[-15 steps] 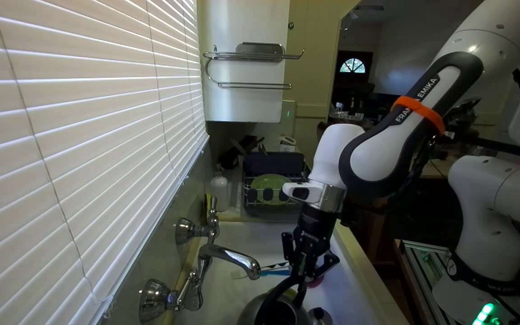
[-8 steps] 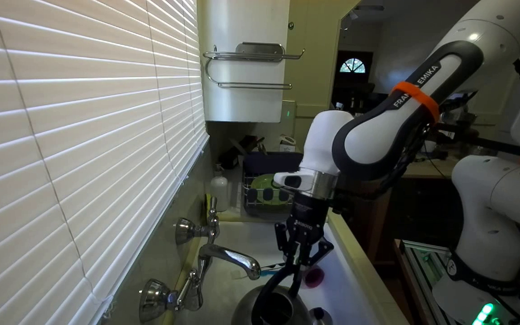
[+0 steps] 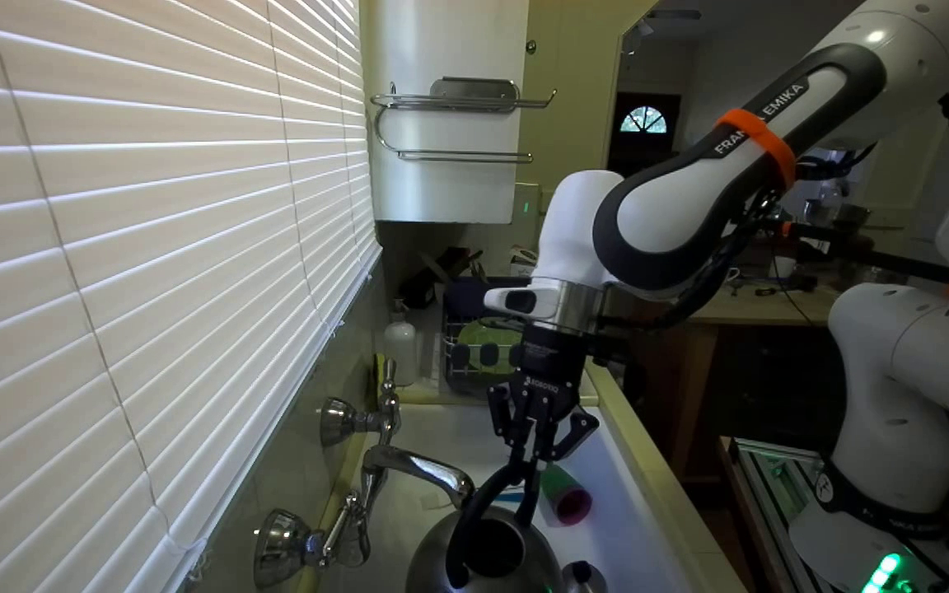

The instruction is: Hang the kettle on the tap faucet

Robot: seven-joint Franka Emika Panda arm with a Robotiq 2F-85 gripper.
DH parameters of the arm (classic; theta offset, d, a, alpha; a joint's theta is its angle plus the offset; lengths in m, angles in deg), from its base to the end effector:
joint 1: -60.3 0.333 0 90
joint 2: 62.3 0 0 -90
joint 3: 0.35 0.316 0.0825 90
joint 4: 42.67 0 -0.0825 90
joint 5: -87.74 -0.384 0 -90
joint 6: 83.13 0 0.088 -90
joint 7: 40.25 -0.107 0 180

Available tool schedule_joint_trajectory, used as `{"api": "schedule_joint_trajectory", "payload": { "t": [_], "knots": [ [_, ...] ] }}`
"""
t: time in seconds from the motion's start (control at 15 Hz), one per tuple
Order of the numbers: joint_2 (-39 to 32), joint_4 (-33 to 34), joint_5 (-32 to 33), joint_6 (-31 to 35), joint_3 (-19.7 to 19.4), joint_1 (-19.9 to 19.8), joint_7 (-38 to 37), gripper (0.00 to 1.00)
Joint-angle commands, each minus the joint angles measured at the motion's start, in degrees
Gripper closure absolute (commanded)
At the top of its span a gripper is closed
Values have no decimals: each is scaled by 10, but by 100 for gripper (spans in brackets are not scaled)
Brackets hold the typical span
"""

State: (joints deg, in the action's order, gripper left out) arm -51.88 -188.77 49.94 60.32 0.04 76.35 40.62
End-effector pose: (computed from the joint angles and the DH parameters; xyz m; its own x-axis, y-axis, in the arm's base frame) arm 0.4347 0.1238 0.3465 0.3490 0.8354 0.4247 0.9304 -0.3632 -0.0500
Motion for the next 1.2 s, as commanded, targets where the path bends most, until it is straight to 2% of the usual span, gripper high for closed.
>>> {"api": "schedule_joint_trajectory", "payload": {
  "t": [0.0,0.73,1.13],
  "knots": [
    [19,21,11,-29,8,-20,-2,95],
    [14,55,-14,-43,-10,-44,50,95],
    [3,66,-24,-78,-10,-48,75,95]
  ]
}}
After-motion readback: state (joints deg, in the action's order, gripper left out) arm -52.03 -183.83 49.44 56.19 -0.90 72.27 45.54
